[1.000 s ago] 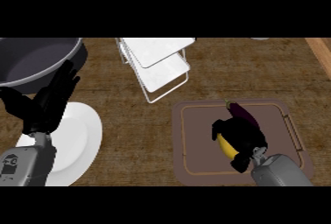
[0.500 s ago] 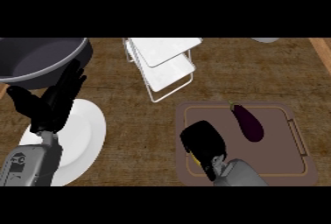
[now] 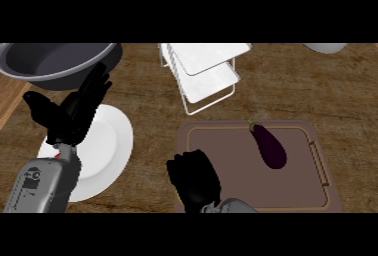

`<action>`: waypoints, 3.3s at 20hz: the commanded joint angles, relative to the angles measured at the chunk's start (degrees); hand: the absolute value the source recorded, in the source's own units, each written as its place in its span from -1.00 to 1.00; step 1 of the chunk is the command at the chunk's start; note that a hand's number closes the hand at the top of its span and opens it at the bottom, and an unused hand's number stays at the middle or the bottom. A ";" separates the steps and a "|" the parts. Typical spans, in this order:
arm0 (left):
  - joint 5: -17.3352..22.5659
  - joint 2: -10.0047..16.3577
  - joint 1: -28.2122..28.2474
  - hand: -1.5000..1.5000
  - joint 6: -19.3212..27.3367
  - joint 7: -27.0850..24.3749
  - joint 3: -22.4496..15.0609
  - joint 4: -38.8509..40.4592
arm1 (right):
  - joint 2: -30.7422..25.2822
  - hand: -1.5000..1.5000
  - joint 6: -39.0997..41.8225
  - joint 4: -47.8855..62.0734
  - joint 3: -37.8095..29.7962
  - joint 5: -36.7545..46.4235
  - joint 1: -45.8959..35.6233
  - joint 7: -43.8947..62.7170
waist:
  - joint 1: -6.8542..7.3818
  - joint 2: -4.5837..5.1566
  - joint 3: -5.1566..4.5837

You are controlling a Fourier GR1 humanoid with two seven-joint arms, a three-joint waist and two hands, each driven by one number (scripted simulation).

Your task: Pick the lemon from the tray and place it in the tiered shelf

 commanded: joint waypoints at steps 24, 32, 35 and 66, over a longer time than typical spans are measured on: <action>-0.17 1.11 -1.71 0.00 -0.44 -1.21 2.04 5.23 | 0.79 1.00 -32.47 5.28 -6.67 -10.81 -50.44 41.23 | -2.07 -0.89 -0.37; -0.86 0.35 0.04 0.00 0.48 -1.83 1.73 3.64 | 0.79 1.00 -33.20 17.69 -15.29 -14.36 -58.81 39.33 | -4.07 -0.63 -0.17; -0.44 0.78 1.87 0.00 0.61 -1.39 2.46 1.92 | 0.79 1.00 -36.57 16.81 -16.52 -13.84 -56.89 39.08 | -4.84 -0.85 -0.09; -1.49 0.57 0.71 0.00 1.78 0.62 5.17 1.78 | -2.83 -1.00 -42.49 18.85 -35.60 -3.00 -34.82 15.90 | -6.75 -0.66 -0.01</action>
